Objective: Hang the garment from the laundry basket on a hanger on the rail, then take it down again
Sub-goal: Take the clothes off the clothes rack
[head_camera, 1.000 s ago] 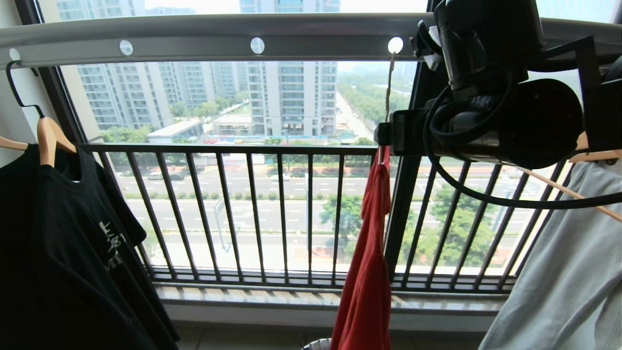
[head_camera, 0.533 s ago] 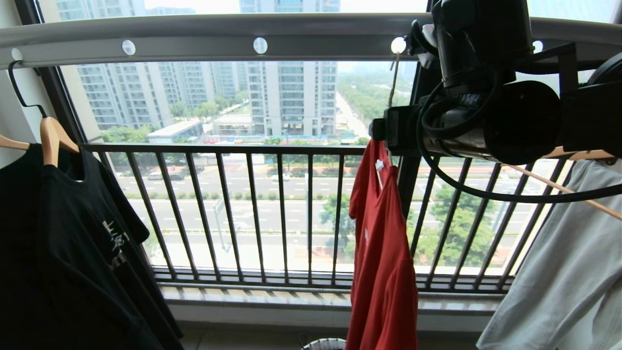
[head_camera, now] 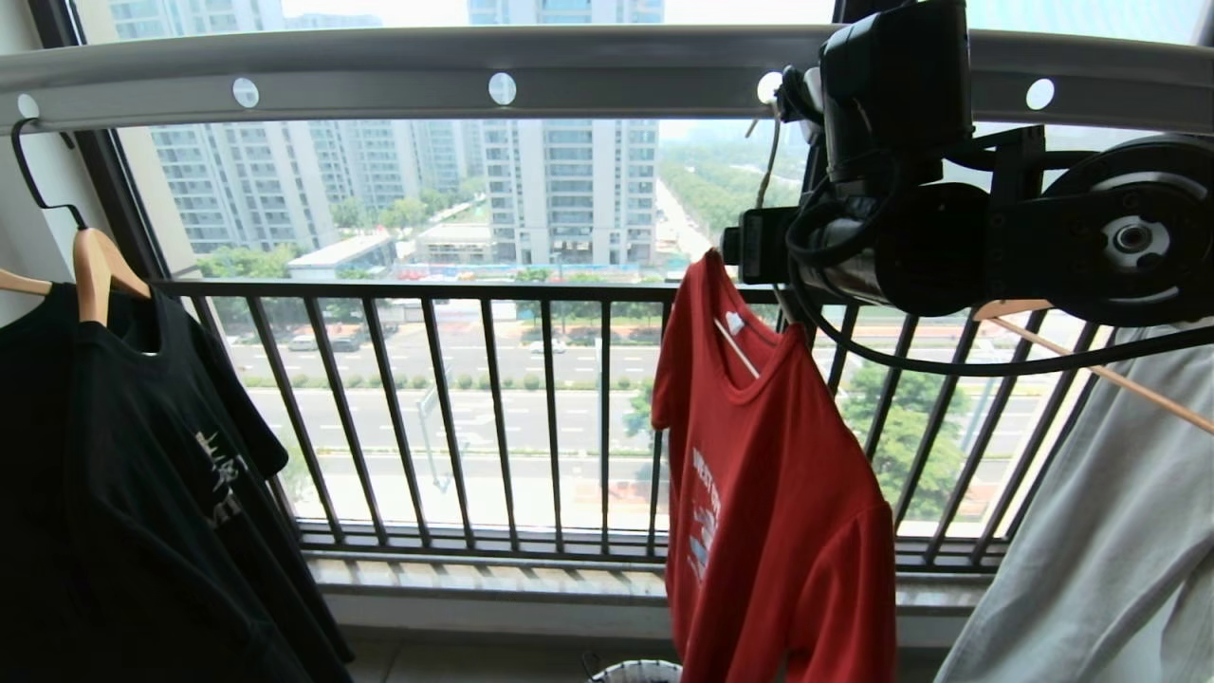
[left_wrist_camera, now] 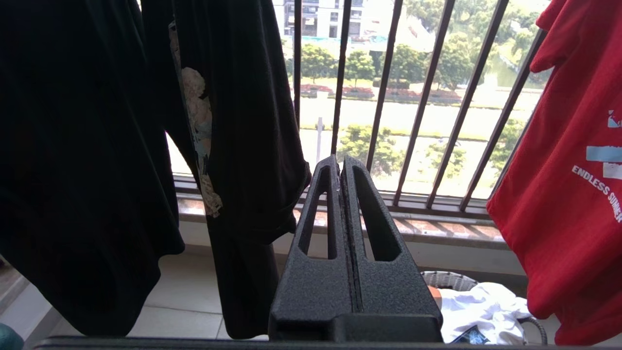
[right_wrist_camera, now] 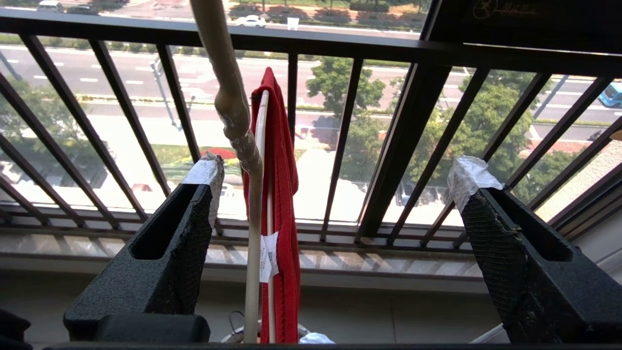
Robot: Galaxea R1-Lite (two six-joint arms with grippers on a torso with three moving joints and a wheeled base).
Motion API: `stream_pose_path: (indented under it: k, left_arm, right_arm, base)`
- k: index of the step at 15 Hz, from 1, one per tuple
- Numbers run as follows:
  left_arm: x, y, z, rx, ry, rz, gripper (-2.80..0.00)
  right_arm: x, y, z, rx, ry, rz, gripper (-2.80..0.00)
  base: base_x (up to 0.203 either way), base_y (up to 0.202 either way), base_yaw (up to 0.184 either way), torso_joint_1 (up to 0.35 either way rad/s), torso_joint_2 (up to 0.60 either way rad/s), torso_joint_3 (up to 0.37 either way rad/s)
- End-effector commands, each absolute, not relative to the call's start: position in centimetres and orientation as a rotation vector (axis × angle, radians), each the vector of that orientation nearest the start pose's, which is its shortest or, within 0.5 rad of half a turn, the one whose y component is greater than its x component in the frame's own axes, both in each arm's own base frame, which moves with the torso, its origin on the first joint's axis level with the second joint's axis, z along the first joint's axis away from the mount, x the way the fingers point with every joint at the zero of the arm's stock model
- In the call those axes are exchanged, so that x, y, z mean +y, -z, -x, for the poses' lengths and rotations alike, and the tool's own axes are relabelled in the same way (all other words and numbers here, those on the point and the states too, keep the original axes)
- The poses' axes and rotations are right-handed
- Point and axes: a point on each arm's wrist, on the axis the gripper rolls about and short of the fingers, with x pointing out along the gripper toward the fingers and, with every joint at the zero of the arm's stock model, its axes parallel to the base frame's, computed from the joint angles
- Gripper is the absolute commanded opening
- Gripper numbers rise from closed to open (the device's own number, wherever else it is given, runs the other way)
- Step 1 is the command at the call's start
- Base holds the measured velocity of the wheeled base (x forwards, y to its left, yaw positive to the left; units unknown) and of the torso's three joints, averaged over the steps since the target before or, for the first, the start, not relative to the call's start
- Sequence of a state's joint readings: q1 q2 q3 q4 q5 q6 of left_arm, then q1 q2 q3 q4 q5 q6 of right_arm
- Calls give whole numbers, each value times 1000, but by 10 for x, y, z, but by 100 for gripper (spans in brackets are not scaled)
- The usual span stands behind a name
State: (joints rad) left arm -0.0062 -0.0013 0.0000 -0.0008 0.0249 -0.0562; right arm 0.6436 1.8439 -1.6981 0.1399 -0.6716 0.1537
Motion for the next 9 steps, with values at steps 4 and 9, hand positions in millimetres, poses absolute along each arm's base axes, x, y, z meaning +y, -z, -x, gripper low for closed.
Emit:
stream_pose_path:
  k: [4, 9]
  left_arm:
    - [1, -76, 23, -2, -20, 57, -280]
    - [1, -76, 23, -2, -18, 57, -280]
  right_arm:
    - [210, -304, -303, 231, 24, 24, -280]
    - [210, -310, -306, 175, 17, 27, -280]
  base:
    - [0, 0, 0, 0, 0, 0]
    - [0, 0, 0, 0, 0, 0]
